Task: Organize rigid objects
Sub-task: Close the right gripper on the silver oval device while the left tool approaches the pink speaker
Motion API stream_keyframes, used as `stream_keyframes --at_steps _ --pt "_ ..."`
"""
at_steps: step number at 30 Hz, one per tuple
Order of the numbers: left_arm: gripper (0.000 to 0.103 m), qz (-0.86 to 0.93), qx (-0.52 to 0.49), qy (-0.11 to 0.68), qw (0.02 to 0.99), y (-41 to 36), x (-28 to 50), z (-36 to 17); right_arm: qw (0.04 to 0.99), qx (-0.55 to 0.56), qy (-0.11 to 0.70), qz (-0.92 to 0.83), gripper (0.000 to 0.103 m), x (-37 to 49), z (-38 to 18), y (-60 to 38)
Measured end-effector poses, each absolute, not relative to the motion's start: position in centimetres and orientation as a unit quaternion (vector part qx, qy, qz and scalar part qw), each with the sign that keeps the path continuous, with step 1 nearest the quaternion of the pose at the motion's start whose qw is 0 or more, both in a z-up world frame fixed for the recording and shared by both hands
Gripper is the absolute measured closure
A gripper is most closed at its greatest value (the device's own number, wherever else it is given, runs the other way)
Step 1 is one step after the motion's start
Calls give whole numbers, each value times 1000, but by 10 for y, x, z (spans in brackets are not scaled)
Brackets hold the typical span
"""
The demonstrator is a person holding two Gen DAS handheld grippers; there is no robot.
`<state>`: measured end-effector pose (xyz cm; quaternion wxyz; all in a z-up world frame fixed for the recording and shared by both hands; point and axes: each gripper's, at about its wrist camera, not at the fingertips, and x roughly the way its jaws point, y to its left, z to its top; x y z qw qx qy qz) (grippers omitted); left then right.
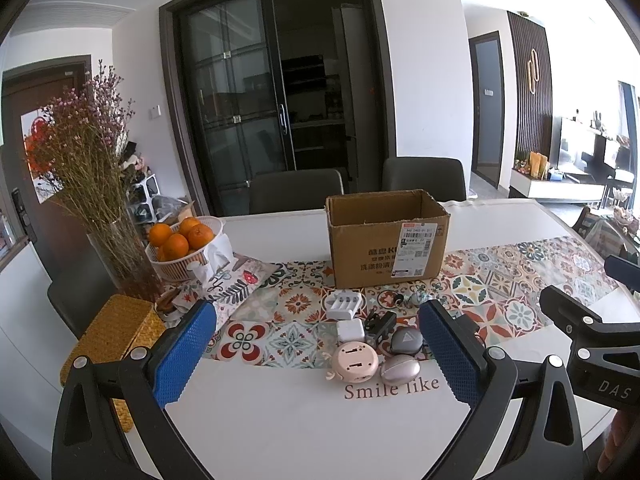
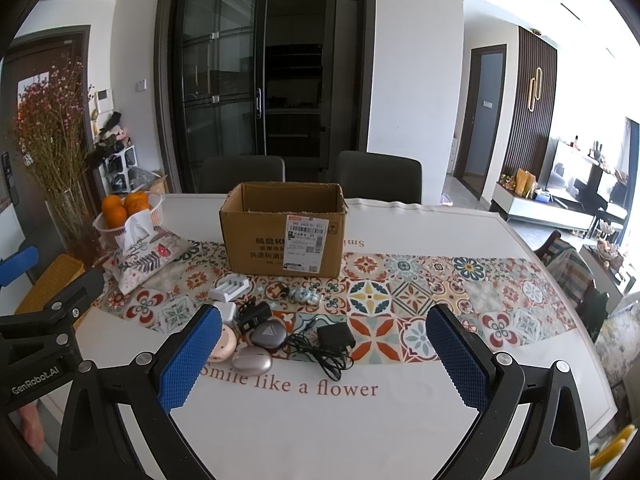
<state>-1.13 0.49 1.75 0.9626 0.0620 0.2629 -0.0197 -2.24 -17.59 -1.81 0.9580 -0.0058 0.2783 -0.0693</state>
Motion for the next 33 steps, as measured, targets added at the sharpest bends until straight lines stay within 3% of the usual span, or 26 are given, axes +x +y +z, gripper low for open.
stream_keyframes --at_steps 9,33 --pt "0 -17 62 304 950 14 2 -4 952 -5 300 -55 1 -14 -33 -170" --pt "0 -26 81 436 896 55 73 -116 909 -17 416 25 2 78 -143 -122"
